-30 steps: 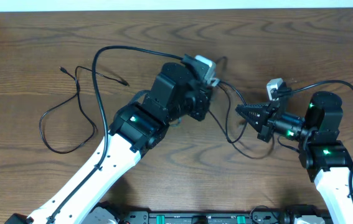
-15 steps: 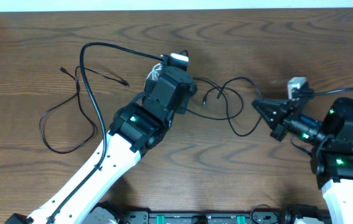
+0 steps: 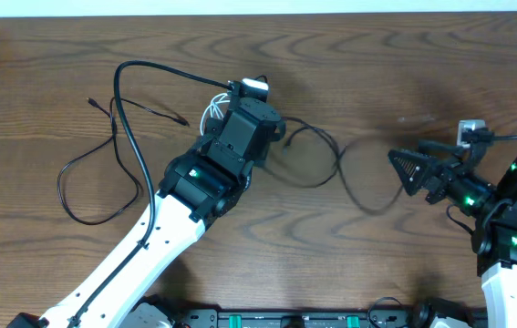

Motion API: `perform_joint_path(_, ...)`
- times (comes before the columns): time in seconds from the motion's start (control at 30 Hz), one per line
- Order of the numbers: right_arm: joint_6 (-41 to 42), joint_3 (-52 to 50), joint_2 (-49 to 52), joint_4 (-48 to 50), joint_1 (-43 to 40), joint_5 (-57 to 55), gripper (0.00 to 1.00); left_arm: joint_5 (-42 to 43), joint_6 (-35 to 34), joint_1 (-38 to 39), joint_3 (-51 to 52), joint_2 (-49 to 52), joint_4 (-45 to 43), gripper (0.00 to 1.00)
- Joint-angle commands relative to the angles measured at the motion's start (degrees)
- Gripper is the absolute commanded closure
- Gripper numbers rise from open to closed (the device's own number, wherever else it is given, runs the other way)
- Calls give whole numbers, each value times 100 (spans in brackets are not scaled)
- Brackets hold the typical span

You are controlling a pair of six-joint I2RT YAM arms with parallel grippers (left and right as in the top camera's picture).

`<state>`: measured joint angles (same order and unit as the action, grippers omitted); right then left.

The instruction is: Untangle cables

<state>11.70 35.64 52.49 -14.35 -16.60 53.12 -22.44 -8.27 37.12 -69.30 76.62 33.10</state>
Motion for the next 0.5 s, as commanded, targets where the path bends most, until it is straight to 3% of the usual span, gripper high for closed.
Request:
perform_joint_path(0.0,0,68,-42,-42,-46,-98,1,61,52,-28,-144,-9,-13,92)
perform_joint_path(0.13,-4,68,-42,-70,-46,-177,1,138,55,-28,-144,-9,-11,92)
perform_joint_path(0.3,-15,68,-42,-79,-44,-129,1,1075,151,-28,-144,-9,-17,92)
perform_joint_path(0.47,-848,68,-42,-85,-44,688,1,2739,1510,-28,-144,-9,81,92)
